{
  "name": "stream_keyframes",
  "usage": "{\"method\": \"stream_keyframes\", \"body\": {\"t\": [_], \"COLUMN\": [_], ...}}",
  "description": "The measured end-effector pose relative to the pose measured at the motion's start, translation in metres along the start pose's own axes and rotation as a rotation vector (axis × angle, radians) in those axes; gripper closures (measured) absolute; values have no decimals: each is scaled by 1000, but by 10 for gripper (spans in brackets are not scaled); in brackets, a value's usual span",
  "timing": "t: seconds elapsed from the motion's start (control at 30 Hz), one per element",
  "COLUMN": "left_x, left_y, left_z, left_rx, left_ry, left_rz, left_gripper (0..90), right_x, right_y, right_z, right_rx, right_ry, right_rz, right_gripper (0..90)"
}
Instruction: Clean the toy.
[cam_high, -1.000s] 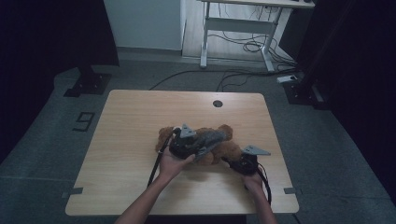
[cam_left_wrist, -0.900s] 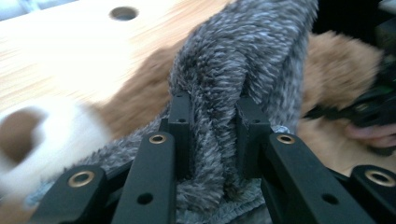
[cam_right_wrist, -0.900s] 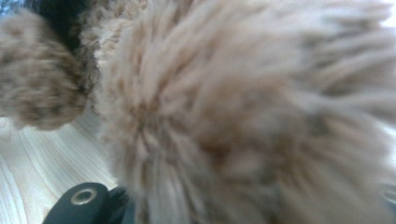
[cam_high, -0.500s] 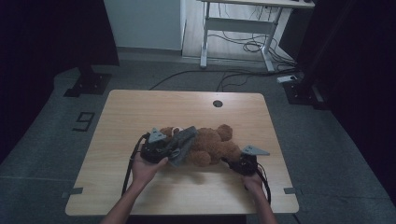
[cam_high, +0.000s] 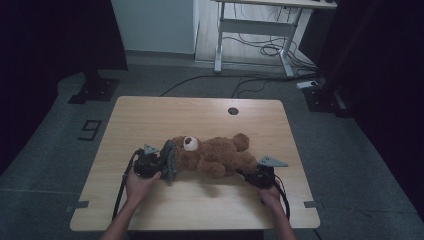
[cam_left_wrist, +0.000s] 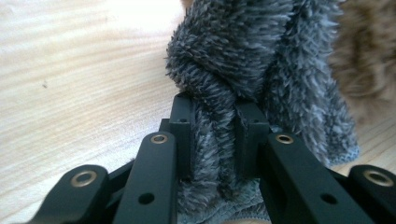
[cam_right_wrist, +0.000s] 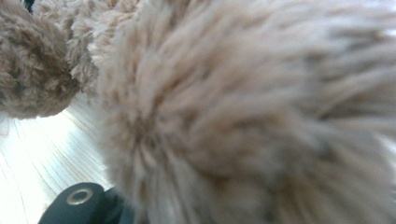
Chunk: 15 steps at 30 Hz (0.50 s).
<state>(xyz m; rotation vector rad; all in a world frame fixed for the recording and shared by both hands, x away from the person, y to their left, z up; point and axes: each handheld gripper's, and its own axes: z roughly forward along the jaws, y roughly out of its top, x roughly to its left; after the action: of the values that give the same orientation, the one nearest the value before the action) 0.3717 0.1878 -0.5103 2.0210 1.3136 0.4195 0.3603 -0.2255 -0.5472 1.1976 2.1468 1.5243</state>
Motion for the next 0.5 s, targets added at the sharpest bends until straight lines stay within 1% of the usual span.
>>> {"method": "stream_keyframes", "body": {"t": [0.03,0.07,0.1,0.13,0.17,0.2,0.23,0.27,0.3,0.33,0.37,0.4,0.43,0.47,0.5], "left_x": [0,2,3,3,2,2,-1,-10,-17,-22,-22,-38,-43,-43,-52], "left_y": [0,4,11,11,23,23,29,39,45,48,48,55,57,57,60], "left_z": [0,-4,-10,-10,-25,-25,-32,-42,-46,-48,-48,-50,-50,-50,-48], "left_rx": [0,-2,-10,-10,-50,-50,-74,-102,-117,-128,-128,-147,-149,-149,-153], "left_ry": [0,-8,-4,-4,-5,-5,-14,-26,-39,-48,-48,-76,-84,-84,-94], "left_rz": [0,-5,5,5,15,15,23,51,69,77,77,107,120,120,135], "left_gripper": [724,724,725,725,726,727,727,726,725,725,725,724,723,722,722], "right_x": [0,0,-1,-1,-2,-2,-3,-4,-5,-5,-5,-6,-6,-6,-5], "right_y": [0,0,0,0,0,0,0,0,0,-1,-1,-1,-1,-1,-1], "right_z": [0,0,0,0,0,0,-1,-1,-2,-2,-2,-3,-3,-3,-3], "right_rx": [0,0,0,0,-1,-1,0,-3,-4,-5,-5,-6,-7,-7,-7], "right_ry": [0,-1,-3,-3,-8,-8,-11,-19,-21,-24,-24,-26,-26,-26,-27], "right_rz": [0,2,2,2,5,5,6,15,18,20,20,18,18,18,18], "right_gripper": [680,680,680,680,680,680,680,680,680,680,680,678,675,675,670]}}
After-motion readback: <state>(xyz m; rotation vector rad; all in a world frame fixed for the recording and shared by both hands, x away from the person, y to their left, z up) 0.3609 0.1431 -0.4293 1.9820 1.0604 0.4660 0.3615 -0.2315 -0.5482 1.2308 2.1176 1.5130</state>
